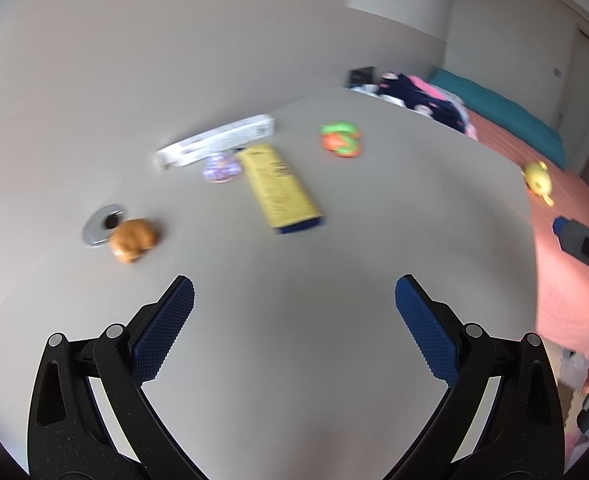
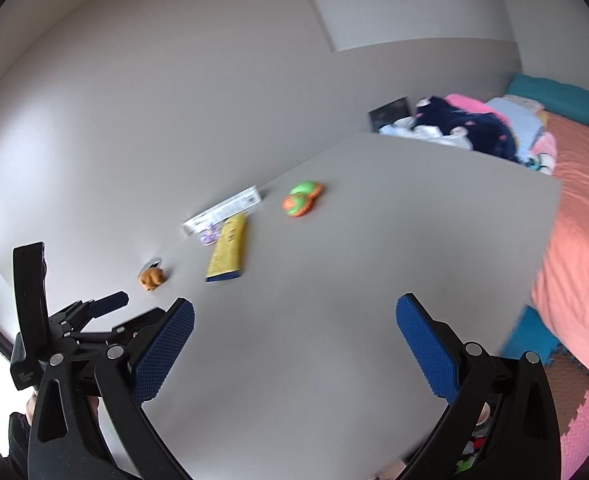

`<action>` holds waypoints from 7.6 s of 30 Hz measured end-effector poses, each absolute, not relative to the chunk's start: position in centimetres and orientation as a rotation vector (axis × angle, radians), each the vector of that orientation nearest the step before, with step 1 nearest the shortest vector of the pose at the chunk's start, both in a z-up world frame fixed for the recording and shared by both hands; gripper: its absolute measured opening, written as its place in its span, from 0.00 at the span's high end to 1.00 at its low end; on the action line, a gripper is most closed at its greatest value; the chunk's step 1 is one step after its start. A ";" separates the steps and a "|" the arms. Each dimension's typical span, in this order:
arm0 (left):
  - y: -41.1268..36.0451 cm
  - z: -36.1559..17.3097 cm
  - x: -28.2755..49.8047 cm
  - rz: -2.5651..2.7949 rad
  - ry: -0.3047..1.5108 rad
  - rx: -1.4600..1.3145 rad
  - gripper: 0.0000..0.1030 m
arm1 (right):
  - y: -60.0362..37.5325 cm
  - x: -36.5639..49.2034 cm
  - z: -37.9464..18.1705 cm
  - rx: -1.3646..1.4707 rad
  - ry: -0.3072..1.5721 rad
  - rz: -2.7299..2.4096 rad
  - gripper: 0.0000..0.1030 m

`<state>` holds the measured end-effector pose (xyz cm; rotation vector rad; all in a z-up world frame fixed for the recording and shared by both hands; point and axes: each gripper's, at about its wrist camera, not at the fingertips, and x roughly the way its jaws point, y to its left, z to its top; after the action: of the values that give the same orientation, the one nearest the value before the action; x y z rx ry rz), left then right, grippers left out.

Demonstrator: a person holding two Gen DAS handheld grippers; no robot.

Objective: Collect trash
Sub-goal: 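Move both open tools back over the desk toward the tan bear, then grasp the tan plush bear with the left tool while the right tool grasps the yellow wrapper, then carry the bear and wrapper to the floor bin and release both, then move both open tools back over the desk toward the flower and seahorse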

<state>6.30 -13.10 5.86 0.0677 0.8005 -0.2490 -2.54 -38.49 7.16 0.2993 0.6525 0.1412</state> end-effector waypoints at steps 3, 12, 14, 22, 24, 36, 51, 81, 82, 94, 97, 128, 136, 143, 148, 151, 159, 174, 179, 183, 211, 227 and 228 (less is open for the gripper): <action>-10.8 5.5 7.4 -0.210 0.811 0.040 0.06 | -36.8 -1.0 7.0 0.283 0.670 0.166 0.02; -5.9 4.9 10.4 -0.083 0.821 0.026 0.06 | -32.8 2.9 5.8 0.271 0.732 0.222 0.02; -5.1 4.8 11.4 -0.070 0.823 0.017 0.06 | -32.3 3.7 5.6 0.272 0.744 0.228 0.02; -3.9 2.8 15.4 -0.044 0.869 -0.007 0.06 | -30.0 7.8 4.5 0.247 0.820 0.227 0.02; -3.7 2.3 16.2 -0.042 0.878 -0.014 0.06 | -29.4 8.6 4.3 0.225 0.828 0.224 0.02; -3.4 0.6 18.7 -0.021 0.912 0.000 0.23 | -26.1 13.6 1.5 0.180 0.866 0.208 0.02; -3.3 0.2 18.4 0.000 0.913 0.017 0.54 | -21.7 18.8 -1.0 -0.011 0.949 0.138 0.02; -7.9 0.8 16.5 -0.112 0.919 0.098 0.55 | -25.7 14.1 1.9 0.051 0.879 0.098 0.81; -8.5 1.0 16.0 -0.124 0.910 0.103 0.55 | -26.2 13.4 2.3 0.058 0.873 0.096 0.81; -14.4 3.3 10.3 -0.222 0.855 0.107 0.55 | -31.6 5.8 4.9 0.135 0.811 0.087 0.81; -16.3 3.7 8.8 -0.252 0.843 0.129 0.55 | -33.2 3.8 5.1 0.170 0.801 0.080 0.81; -38.2 2.8 -6.3 -0.630 0.818 0.334 0.55 | -53.3 -18.9 2.5 0.462 0.656 -0.224 0.81; -44.2 -0.3 -8.9 -0.718 0.872 0.411 0.55 | -58.3 -23.5 -0.2 0.542 0.657 -0.323 0.81; -46.9 -1.5 -9.0 -0.764 0.898 0.439 0.54 | -60.7 -24.1 -1.5 0.565 0.679 -0.360 0.81; -47.4 -2.6 -8.4 -0.769 0.929 0.448 0.54 | -61.3 -23.5 -2.1 0.575 0.690 -0.367 0.81; -47.7 -2.8 -8.2 -0.744 0.915 0.451 0.06 | -61.7 -23.0 -2.4 0.572 0.687 -0.409 0.42; -46.7 -3.2 -7.2 -0.692 0.909 0.436 0.06 | -62.6 -24.2 -2.6 0.600 0.614 -0.510 0.03; -45.5 -1.4 -7.4 -0.712 0.878 0.372 0.06 | -62.1 -24.0 -2.2 0.625 0.614 -0.503 0.03; -44.8 -0.6 -7.0 -0.711 0.871 0.348 0.06 | -61.2 -23.1 -1.7 0.594 0.623 -0.490 0.03; -44.0 0.0 -6.5 -0.707 0.864 0.335 0.06 | -60.3 -22.3 -1.2 0.585 0.624 -0.474 0.03; -30.6 4.6 3.2 -0.500 0.805 0.240 0.06 | -48.7 -9.1 3.8 0.400 0.665 -0.234 0.03; -21.4 4.5 11.7 -0.364 0.833 0.159 0.06 | -42.0 1.2 3.5 0.317 0.754 -0.136 0.03; -21.1 4.5 12.1 -0.359 0.834 0.157 0.06 | -41.6 2.0 3.4 0.312 0.762 -0.133 0.03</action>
<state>12.12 -21.09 4.54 0.1565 0.8337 -0.3595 2.03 -41.61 3.45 0.3118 0.7617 -0.1335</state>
